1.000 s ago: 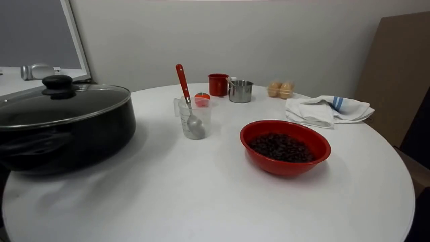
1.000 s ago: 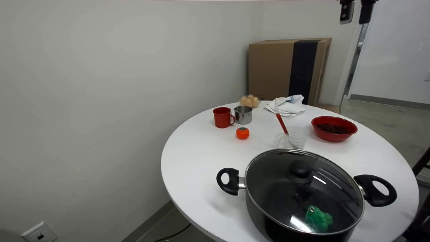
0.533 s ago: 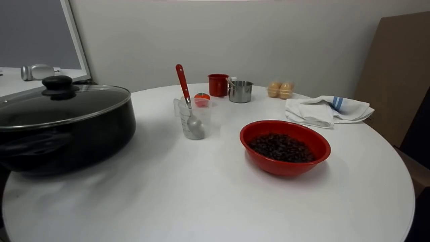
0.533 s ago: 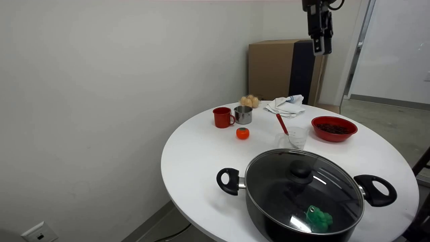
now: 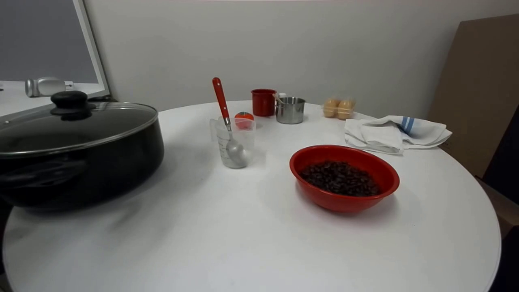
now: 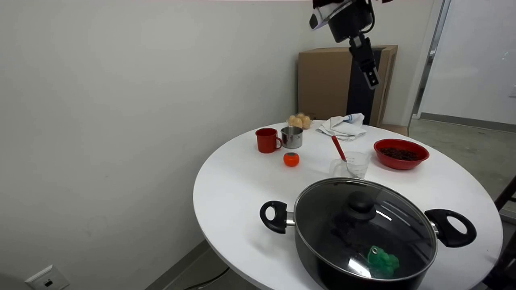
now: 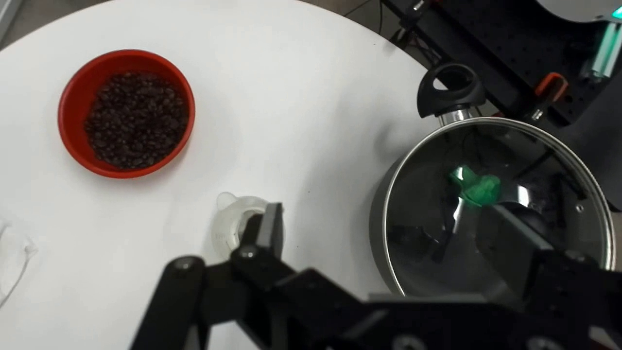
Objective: Use the orange spoon in the colourless cup to scoop and return some of the contents of the orange bowl
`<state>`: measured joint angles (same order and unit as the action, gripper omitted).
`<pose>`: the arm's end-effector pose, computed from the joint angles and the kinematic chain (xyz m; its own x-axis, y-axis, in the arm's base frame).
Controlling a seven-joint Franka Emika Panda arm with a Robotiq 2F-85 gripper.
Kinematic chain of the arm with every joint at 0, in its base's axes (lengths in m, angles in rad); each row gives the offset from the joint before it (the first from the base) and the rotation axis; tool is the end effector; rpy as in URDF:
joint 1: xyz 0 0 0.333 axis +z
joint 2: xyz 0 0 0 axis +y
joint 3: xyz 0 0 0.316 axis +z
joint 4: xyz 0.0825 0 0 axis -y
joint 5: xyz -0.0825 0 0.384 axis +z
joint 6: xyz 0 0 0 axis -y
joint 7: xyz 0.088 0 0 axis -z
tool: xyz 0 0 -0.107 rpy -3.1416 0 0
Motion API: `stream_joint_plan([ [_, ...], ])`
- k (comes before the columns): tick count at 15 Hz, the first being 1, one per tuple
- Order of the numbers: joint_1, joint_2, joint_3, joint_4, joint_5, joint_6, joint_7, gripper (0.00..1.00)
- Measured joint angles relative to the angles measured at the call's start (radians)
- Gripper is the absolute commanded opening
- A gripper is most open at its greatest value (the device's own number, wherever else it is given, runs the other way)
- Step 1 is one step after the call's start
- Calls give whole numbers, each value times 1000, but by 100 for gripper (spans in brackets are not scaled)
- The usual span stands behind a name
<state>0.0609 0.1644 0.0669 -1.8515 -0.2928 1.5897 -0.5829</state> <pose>0.5525 0.0390 0.4105 0.6182 0.6201 -0.4831 0.7007 -0.7132 -0.0190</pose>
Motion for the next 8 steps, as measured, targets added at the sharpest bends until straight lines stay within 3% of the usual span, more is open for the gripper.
stream_joint_plan([
  [3,10,57,13,16,-65,31,2,100],
  [8,-7,189,10,117,-73,52,1,100],
])
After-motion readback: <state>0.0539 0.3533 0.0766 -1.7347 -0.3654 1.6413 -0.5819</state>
